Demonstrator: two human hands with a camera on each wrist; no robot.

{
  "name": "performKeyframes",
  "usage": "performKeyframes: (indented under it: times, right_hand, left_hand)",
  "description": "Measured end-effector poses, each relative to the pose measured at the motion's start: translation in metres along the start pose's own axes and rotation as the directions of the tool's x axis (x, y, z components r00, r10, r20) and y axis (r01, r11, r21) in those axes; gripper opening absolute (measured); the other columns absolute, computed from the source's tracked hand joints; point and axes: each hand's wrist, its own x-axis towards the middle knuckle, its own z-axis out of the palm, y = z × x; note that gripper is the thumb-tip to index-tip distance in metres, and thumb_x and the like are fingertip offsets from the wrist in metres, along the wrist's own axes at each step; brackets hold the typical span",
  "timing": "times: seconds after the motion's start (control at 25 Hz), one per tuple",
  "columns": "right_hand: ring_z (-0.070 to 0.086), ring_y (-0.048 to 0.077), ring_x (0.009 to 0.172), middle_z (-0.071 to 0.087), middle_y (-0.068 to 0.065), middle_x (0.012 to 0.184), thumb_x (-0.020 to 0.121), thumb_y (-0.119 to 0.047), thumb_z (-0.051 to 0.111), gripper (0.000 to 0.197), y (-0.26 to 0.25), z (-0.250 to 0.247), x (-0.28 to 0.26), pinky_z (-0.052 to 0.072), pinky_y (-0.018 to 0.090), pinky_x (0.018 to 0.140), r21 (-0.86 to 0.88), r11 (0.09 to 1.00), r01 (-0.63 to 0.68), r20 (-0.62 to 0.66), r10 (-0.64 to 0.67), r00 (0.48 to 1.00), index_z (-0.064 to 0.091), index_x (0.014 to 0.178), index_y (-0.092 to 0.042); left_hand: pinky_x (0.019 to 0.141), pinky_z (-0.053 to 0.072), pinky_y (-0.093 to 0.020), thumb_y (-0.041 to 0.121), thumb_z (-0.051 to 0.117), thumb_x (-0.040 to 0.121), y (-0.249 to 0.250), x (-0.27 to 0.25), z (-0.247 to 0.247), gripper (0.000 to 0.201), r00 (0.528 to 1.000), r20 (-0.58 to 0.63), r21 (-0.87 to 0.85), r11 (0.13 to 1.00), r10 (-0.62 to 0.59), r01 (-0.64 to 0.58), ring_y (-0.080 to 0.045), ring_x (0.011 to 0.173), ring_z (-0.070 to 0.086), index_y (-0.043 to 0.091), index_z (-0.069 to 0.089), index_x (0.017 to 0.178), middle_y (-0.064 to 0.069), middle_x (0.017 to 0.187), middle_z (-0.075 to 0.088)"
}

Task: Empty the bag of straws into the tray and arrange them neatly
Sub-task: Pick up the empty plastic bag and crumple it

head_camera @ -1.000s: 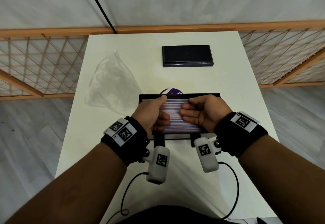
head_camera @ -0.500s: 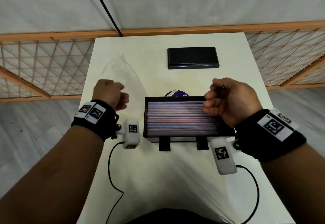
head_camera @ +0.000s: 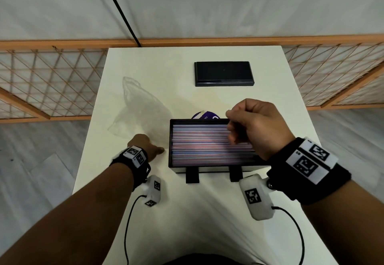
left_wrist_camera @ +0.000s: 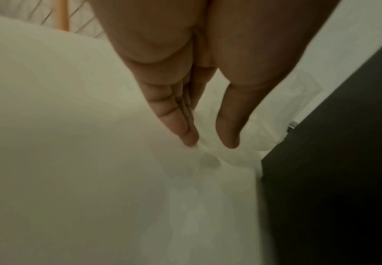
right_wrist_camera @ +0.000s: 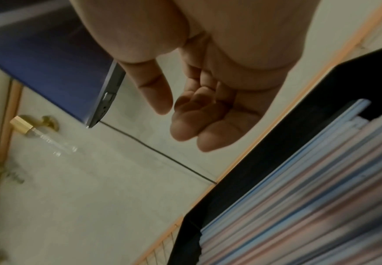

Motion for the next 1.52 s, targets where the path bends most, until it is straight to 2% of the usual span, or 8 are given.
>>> performKeyframes:
  times: [0.36,0.56,0.72,0.92,1.08,1.24,1.4,1.52]
  right_hand:
    - [0.054,0.003,0.057,0.065,-0.007,0.083,0.084,-0.013,0.069,0.019,-0.003,0.042,-0.019,0.049,0.022,0.064,-0.489,0.778,0.395,0.248,-0.310,0.918,0.066,0.100,-0.022]
    - [0.057,0.014,0.112,0.017,0.007,0.161,0.083,0.008,0.056,0.088,-0.025,0.073,-0.016,0.053,0.025,0.085,-0.571,0.472,0.672,0.517,-0.429,0.741,0.028,0.152,-0.040]
    - [0.059,0.030,0.116,0.054,0.014,0.135,0.084,-0.006,0.061,0.053,-0.027,0.082,-0.001,0.044,0.023,0.085,-0.715,0.392,0.579,0.455,-0.369,0.811,0.054,0.135,-0.016]
    - [0.058,0.035,0.062,0.059,0.012,0.065,0.089,-0.027,0.061,0.031,-0.027,0.093,0.001,0.031,0.029,0.056,-0.694,0.514,0.504,0.096,-0.628,0.772,0.050,0.065,-0.010]
    - [0.062,0.035,0.065,0.063,0.024,0.067,0.070,-0.025,0.067,0.032,-0.024,0.143,-0.022,0.053,0.044,0.068,-0.153,0.953,0.260,0.173,-0.233,0.957,0.059,0.064,0.006]
    - [0.065,0.039,0.083,0.066,0.033,0.094,0.065,-0.013,0.074,0.047,-0.021,0.134,-0.031,0.048,0.047,0.077,0.054,0.996,-0.075,0.296,0.056,0.953,0.063,0.100,0.018]
    - [0.063,0.007,0.070,0.067,-0.007,0.094,0.082,-0.037,0.074,0.040,-0.019,0.117,-0.060,0.044,0.015,0.070,-0.683,0.648,0.337,0.164,-0.313,0.935,0.064,0.118,-0.022]
    - [0.061,0.014,0.080,0.065,-0.002,0.093,0.087,-0.049,0.054,0.044,-0.004,0.113,-0.079,0.049,0.031,0.077,-0.637,0.546,0.544,0.408,-0.360,0.839,0.062,0.119,-0.020]
  left_hand:
    - [0.085,0.061,-0.056,0.024,0.072,0.081,0.007,-0.040,-0.039,0.018,0.979,-0.171,-0.638,0.745,0.111,-0.196,-0.031,0.081,0.078,0.019,0.068,0.065,-0.004,0.065,0.073]
    - [0.093,0.055,-0.057,0.023,0.065,0.073,0.046,-0.132,-0.092,0.017,0.756,-0.393,-0.553,0.522,0.524,-0.649,-0.035,0.092,0.069,0.007,0.070,0.076,-0.015,0.086,0.072]
    - [0.083,0.053,-0.033,0.017,0.071,0.076,0.052,-0.176,-0.102,0.012,0.634,-0.384,-0.639,0.302,0.672,-0.708,-0.012,0.083,0.063,0.007,0.067,0.072,0.002,0.078,0.065]
    - [0.085,0.054,-0.032,0.052,0.060,0.084,0.028,-0.177,-0.104,0.045,0.766,-0.329,-0.709,0.391,0.551,-0.586,-0.009,0.092,0.072,0.044,0.053,0.127,0.020,0.109,0.063]
    - [0.096,0.055,-0.039,0.039,0.052,0.097,0.013,-0.164,-0.104,0.041,0.640,-0.266,-0.869,0.109,0.721,-0.483,-0.013,0.115,0.065,0.028,0.047,0.136,0.004,0.124,0.066]
    - [0.088,0.057,-0.048,0.054,0.068,0.079,-0.017,-0.153,-0.115,0.047,0.671,-0.296,-0.551,0.452,0.680,-0.701,-0.027,0.097,0.069,0.017,0.063,0.106,-0.008,0.104,0.073]
    - [0.057,0.040,-0.010,0.034,0.076,0.086,-0.023,-0.166,-0.102,0.041,0.735,-0.357,-0.245,0.701,0.577,-0.669,-0.014,0.077,0.061,0.023,0.045,0.110,0.007,0.093,0.061]
    - [0.057,0.043,-0.009,0.015,0.074,0.084,-0.009,-0.191,-0.084,0.057,0.695,-0.337,-0.259,0.647,0.636,-0.717,-0.010,0.072,0.059,0.026,0.027,0.114,0.009,0.087,0.056]
